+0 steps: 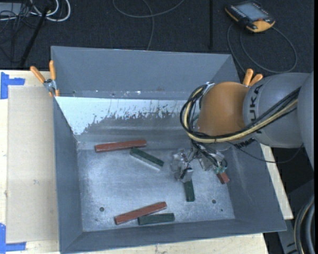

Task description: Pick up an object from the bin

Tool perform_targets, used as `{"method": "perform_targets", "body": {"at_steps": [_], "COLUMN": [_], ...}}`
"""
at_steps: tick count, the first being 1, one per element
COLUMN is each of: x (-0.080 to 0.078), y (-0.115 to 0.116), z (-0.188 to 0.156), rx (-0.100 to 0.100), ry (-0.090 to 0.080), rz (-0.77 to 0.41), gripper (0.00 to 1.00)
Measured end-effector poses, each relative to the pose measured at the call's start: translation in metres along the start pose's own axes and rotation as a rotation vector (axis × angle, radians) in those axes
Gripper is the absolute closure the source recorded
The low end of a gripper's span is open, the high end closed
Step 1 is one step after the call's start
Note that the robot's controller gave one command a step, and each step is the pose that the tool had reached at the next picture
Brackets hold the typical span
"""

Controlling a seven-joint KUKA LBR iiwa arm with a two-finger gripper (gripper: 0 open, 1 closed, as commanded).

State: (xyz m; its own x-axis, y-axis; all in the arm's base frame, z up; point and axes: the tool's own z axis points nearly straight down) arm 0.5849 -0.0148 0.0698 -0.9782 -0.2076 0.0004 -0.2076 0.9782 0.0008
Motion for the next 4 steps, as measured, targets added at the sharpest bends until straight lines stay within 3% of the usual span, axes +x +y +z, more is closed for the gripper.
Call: {"method": "perform_targets", "body": {"at_steps": [1, 2, 3, 4], "x": [0.000, 0.000, -0.018, -0.024], "y": [0.000, 0.000, 0.015, 0.027], "z": [0.000, 0.000, 0.000, -0.003], "rx": [0.000, 0.000, 0.001, -0.001], "ry": [0.000, 0.000, -0.001, -0.002], "rz": [0.001, 0.002, 0.030, 0.194], "gripper": [0.00, 0.00, 0.00, 0.00]}}
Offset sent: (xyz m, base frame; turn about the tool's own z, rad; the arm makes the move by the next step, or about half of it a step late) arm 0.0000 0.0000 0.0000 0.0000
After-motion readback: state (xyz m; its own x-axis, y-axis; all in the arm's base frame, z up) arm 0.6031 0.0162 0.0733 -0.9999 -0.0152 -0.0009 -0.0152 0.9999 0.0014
